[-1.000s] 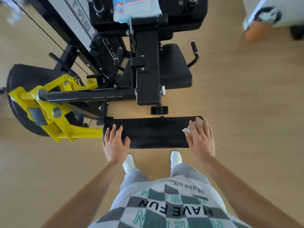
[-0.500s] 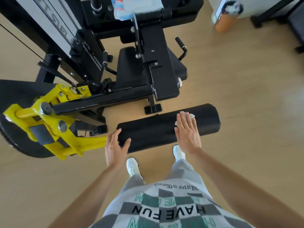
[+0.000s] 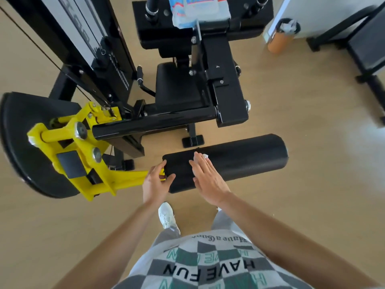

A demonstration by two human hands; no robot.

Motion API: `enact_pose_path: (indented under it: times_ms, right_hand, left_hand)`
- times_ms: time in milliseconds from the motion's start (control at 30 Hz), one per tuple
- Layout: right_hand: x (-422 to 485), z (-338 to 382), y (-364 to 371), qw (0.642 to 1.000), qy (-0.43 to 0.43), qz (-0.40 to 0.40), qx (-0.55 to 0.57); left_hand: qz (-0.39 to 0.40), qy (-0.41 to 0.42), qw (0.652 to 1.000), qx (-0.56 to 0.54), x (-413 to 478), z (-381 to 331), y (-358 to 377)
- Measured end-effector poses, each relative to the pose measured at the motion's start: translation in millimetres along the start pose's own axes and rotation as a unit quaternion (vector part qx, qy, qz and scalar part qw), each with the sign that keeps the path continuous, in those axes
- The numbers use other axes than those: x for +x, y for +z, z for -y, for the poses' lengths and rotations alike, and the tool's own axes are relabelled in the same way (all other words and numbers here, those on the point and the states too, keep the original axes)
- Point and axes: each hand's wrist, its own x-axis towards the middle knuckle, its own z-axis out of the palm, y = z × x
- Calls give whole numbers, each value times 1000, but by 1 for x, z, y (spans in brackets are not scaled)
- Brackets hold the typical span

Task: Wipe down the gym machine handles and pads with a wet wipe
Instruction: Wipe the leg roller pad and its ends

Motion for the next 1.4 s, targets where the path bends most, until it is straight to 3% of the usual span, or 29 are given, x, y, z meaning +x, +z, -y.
enact_pose_path:
  times_ms: [233, 533, 733, 867, 967, 1400]
  right_hand:
    - [-19, -36, -9, 991, -22, 28, -131]
    - [-23, -74, -20, 982, 71, 16, -173]
    - [2, -23, -4, 990, -12, 56, -132]
    - [22, 18, 9, 971, -121, 101, -181]
    - [28, 29, 11, 965, -134, 97, -204]
    - [-27, -74, -24, 984, 76, 23, -160]
  left_hand:
    - [-34, -38, 999, -7, -9, -7, 9]
    - [-35, -59, 998, -9, -8, -10, 8]
    - [-31, -57, 998, -13, -9, -11, 8]
    - [-19, -49, 998, -19, -8, -10, 5]
    - [-6, -44, 999, -14, -6, -11, 1]
    - [-30, -57, 993, 102, -6, -22, 5]
